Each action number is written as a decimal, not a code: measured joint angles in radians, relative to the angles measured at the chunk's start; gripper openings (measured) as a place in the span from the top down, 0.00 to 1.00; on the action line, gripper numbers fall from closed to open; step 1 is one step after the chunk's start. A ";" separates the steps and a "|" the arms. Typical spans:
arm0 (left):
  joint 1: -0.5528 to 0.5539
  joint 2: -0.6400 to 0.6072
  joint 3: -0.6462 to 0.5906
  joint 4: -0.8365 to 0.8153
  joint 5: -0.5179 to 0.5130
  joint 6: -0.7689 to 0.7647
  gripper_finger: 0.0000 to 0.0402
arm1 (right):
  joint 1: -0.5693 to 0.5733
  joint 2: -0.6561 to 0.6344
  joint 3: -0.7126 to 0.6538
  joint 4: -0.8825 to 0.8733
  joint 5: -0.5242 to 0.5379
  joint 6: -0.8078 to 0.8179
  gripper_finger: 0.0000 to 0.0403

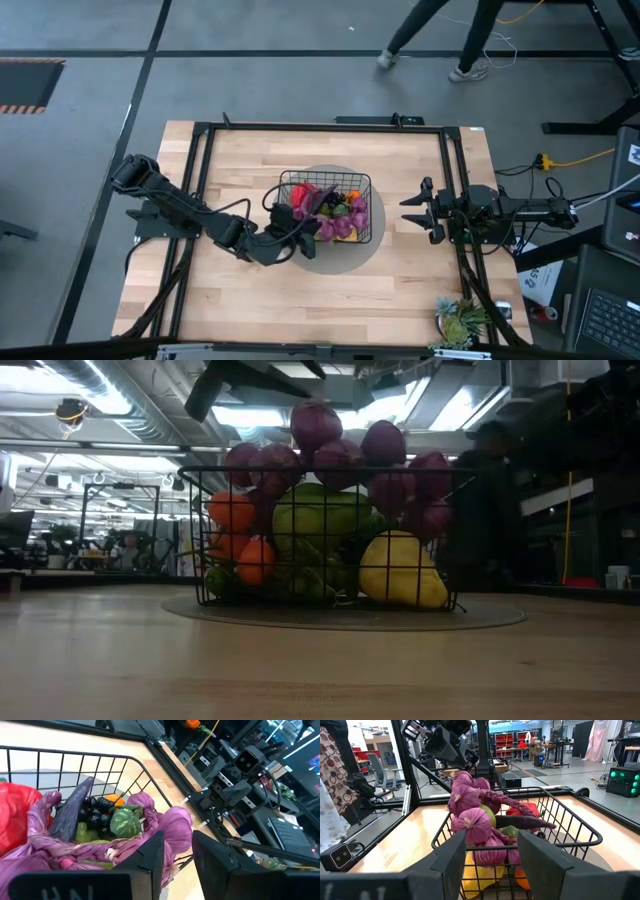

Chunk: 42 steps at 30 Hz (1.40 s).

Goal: Build produce basket
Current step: Return to Home Position

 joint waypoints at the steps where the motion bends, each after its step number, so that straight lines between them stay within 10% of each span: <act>1: 0.000 0.000 0.000 0.005 0.000 0.015 0.77 | 0.000 0.000 0.000 0.000 0.000 0.000 0.55; 21: 0.000 0.000 0.000 0.062 0.032 0.070 0.77 | 0.000 0.000 0.000 0.000 0.000 0.000 0.55; 42: -0.006 -0.028 0.000 0.008 0.438 0.351 0.77 | 0.000 0.000 0.000 0.000 0.000 0.000 0.55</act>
